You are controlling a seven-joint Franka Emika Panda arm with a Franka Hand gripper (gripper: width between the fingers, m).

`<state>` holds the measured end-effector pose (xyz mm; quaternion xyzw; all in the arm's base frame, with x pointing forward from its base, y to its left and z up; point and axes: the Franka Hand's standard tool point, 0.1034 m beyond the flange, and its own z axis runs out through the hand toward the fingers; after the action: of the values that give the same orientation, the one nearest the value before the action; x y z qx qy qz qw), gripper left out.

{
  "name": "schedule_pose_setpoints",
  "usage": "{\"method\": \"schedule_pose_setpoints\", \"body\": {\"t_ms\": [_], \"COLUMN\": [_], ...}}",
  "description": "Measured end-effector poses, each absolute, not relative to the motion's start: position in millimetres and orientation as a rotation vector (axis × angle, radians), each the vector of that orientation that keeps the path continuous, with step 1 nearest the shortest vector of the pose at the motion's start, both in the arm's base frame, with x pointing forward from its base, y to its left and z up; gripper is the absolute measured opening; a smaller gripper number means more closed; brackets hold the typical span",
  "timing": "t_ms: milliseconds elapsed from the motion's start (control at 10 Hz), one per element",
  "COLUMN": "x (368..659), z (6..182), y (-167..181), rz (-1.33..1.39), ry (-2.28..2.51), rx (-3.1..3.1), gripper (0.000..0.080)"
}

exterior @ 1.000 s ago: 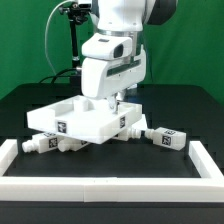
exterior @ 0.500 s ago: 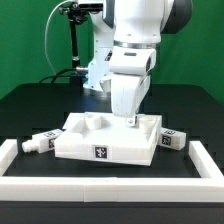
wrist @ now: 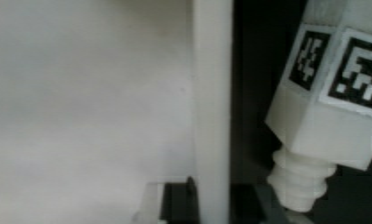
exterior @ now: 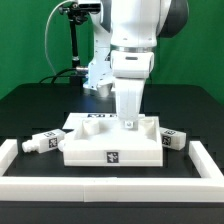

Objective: Assemble one leg

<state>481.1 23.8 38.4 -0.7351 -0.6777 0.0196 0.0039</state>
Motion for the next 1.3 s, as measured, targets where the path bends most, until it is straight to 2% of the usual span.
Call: {"method": "schedule_pose_setpoints", "body": {"t_ms": [300, 900, 1300], "x": [485, 479, 500], "z": [20.5, 13.1, 9.7], "y": [41, 38, 62], "rz": [0.058, 0.062, -0.001], "ry": [-2.12, -2.099, -2.149], "rx": [-2.293, -2.31, -2.269], "gripper": [0.0054, 0.0054, 0.0054]}}
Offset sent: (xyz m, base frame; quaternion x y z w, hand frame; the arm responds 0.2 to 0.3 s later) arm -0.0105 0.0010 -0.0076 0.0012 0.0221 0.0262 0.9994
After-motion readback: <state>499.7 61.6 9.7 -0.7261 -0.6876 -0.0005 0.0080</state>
